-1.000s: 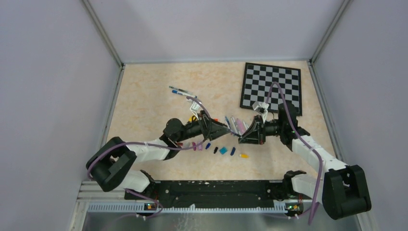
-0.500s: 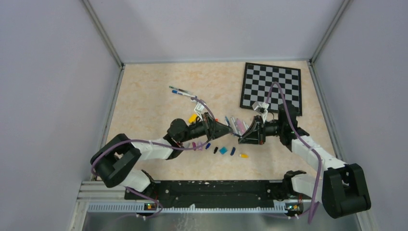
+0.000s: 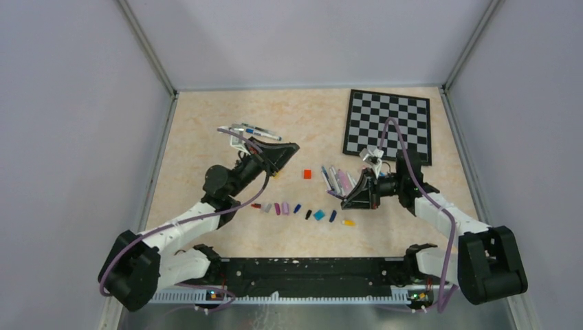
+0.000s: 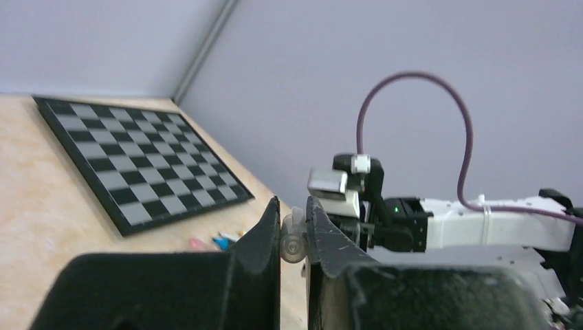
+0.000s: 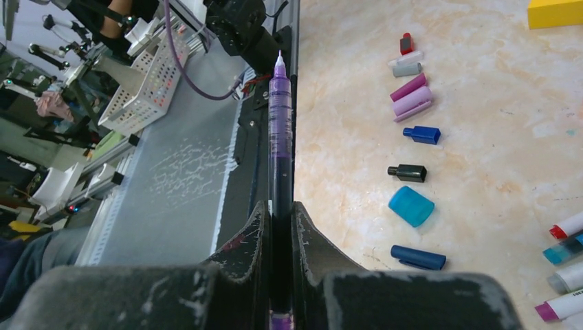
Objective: Open the pen caps
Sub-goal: Open the pen cap from the pen, then place the pen cap at the center of the board.
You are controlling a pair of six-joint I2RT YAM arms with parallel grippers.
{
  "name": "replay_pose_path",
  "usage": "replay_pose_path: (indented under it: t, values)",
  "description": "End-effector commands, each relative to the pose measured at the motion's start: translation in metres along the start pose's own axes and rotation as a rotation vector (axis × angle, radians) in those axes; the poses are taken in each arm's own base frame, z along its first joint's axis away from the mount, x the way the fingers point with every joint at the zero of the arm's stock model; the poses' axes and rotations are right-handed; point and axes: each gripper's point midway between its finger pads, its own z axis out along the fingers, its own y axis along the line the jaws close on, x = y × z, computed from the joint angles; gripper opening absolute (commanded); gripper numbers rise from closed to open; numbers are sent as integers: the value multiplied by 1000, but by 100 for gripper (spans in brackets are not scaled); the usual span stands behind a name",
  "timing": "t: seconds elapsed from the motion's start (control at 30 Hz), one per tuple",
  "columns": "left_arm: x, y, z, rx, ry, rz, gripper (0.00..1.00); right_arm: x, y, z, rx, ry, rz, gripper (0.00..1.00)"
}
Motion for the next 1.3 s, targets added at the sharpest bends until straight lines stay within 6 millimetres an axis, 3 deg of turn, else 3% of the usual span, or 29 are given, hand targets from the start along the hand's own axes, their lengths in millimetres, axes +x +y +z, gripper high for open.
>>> replay_pose_path:
  t: [0.0,0.27,0.53,0.87,1.07,1.27]
  values:
    - [-48,-11,-4,24,-122,78,0,0,5,-1,-40,1,-51,0]
    - [-41,-18,-13,61,-57,84,0,-16,-7,-23,80,-41,-168,0]
    - [-17,-22,-36,97,9,64,0,-32,-26,-63,288,-86,-244,0]
    - [16,-25,-47,109,159,5,0,-34,-44,-96,477,-81,-284,0]
    - [53,-27,-42,91,285,17,0,-35,-53,-114,566,-87,-285,0]
    - [112,-24,-30,31,444,82,0,-32,-62,-128,635,-89,-271,0]
